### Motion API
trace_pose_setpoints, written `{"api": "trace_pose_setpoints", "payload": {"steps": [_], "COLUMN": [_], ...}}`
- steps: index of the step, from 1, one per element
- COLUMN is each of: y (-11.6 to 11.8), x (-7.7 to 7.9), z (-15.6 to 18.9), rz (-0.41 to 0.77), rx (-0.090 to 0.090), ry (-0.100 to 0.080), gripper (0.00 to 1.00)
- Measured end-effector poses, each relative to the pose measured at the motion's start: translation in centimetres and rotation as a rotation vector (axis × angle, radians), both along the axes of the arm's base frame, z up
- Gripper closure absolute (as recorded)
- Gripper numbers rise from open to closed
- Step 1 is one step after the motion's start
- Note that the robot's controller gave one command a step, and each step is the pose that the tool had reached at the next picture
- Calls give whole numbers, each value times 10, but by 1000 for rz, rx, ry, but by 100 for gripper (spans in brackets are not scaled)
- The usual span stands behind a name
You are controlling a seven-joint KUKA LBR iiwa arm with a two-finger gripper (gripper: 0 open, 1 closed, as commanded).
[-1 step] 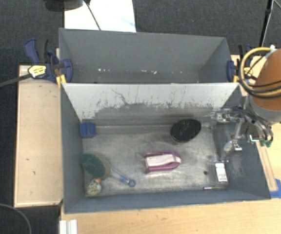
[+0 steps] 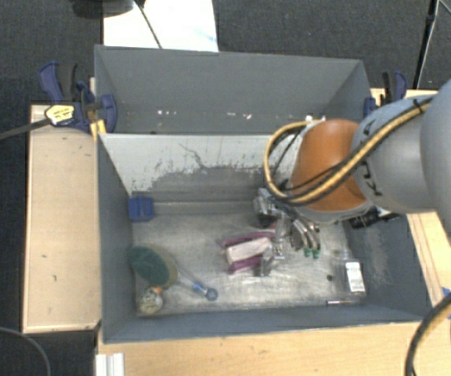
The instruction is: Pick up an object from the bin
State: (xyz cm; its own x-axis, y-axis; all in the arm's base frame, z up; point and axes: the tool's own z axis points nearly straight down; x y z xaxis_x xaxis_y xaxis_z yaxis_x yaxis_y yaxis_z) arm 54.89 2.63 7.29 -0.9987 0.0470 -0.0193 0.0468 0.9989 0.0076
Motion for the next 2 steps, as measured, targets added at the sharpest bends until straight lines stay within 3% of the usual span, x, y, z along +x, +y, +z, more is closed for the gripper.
{"api": "trace_pose_setpoints", "payload": {"steps": [1, 2], "y": [31, 49], "x": [25, 20], "z": [29, 28], "rz": [-89, -177], "rx": [-3, -3], "ry": [15, 21], "gripper": [0, 0]}}
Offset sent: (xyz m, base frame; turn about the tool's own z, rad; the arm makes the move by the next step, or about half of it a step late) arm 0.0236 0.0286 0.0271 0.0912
